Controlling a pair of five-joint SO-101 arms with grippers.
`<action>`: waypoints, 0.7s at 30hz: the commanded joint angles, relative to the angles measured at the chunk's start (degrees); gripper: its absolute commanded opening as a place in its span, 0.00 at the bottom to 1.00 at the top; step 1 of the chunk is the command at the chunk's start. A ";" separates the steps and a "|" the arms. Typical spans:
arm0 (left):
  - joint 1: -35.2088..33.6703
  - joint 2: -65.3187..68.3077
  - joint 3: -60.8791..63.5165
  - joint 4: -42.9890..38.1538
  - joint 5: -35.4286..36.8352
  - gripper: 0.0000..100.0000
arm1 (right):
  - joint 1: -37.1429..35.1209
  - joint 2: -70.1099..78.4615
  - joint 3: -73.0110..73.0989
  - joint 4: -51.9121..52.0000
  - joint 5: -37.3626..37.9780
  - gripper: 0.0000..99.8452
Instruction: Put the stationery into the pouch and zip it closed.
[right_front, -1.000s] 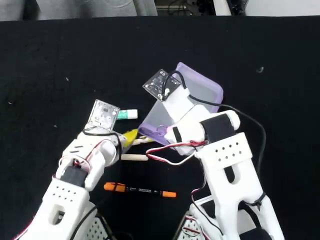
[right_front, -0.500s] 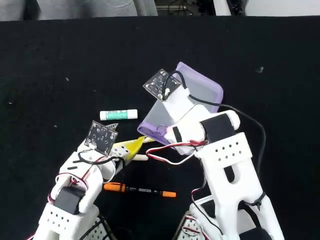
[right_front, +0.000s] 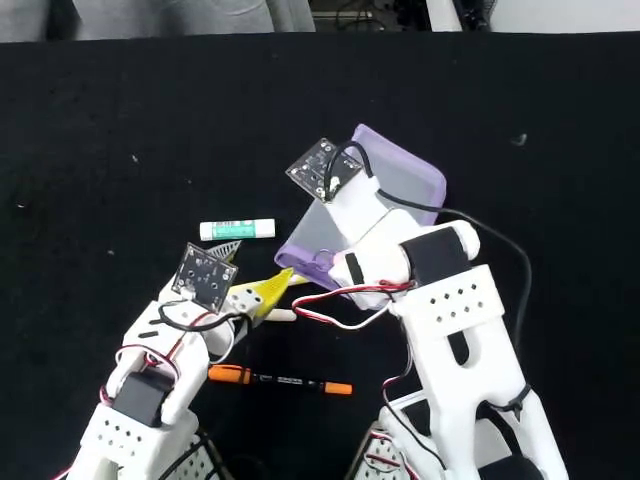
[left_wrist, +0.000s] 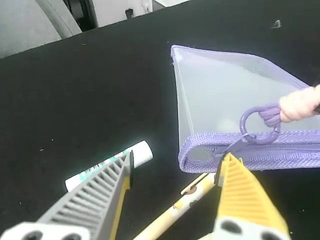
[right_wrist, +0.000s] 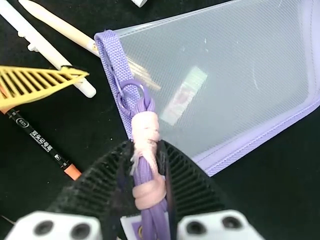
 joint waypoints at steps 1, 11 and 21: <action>0.48 2.02 1.01 -4.92 -2.81 0.28 | 0.70 -1.98 -4.00 -0.97 0.26 0.01; 0.57 31.91 -11.38 -13.45 -5.27 0.22 | 0.70 -1.98 -4.00 -0.97 0.26 0.01; 0.66 40.70 -14.64 -21.10 0.18 0.22 | 0.70 -1.80 -3.74 -0.97 0.35 0.01</action>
